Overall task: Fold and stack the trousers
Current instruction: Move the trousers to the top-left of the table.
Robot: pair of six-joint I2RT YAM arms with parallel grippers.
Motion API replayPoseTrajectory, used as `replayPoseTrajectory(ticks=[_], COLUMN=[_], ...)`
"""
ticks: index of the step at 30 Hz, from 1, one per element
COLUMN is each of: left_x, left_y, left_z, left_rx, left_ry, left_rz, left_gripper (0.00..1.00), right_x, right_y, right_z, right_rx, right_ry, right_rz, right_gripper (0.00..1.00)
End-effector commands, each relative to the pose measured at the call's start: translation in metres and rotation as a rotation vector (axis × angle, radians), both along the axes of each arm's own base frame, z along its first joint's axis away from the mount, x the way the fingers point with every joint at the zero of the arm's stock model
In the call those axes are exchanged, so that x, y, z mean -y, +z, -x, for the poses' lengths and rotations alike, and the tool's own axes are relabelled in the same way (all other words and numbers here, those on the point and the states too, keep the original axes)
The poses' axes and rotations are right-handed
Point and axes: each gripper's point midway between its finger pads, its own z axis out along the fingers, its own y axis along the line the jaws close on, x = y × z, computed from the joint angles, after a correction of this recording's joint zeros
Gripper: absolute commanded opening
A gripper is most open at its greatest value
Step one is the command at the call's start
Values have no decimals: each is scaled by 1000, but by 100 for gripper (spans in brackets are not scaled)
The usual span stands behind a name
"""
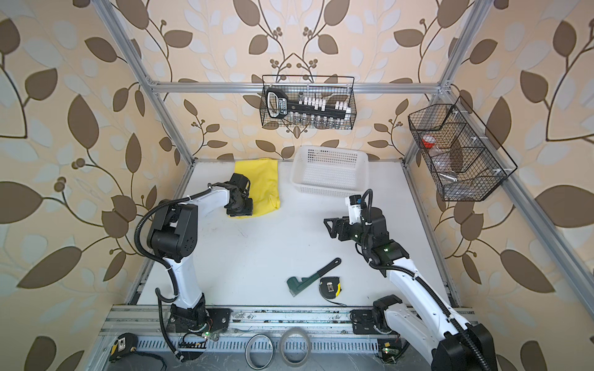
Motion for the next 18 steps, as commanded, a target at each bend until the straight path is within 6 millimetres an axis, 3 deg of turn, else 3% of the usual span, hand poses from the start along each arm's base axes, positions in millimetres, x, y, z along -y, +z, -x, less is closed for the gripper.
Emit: replayPoseTrajectory(ticks=[1,8,12,14,16,18], left_x=[-25,-30,-37,-31,-24,-23], left_y=[1,5,22,37,51,67], left_z=[-11,-39,-54,-56,-53,-48], left_rx=[29,39,76,116,163,228], left_ry=[47,1,-8,-28,-43,-52], left_rz=[-58,-87,-109,-76,-34,-23], left_gripper=[51,52,53,54,56,81], right_x=[3,3,12,23,36,50], right_y=[-11,-12,-13,-13,-13,-8], right_z=[6,5,1,-4,-10,-20], right_rx=[-23,-24,-14,0,8,45], right_ry=[14,13,-16,-54,-101,-153], right_rz=[21,28,49,71,52,40], right_gripper=[87,88,91,100,100,100])
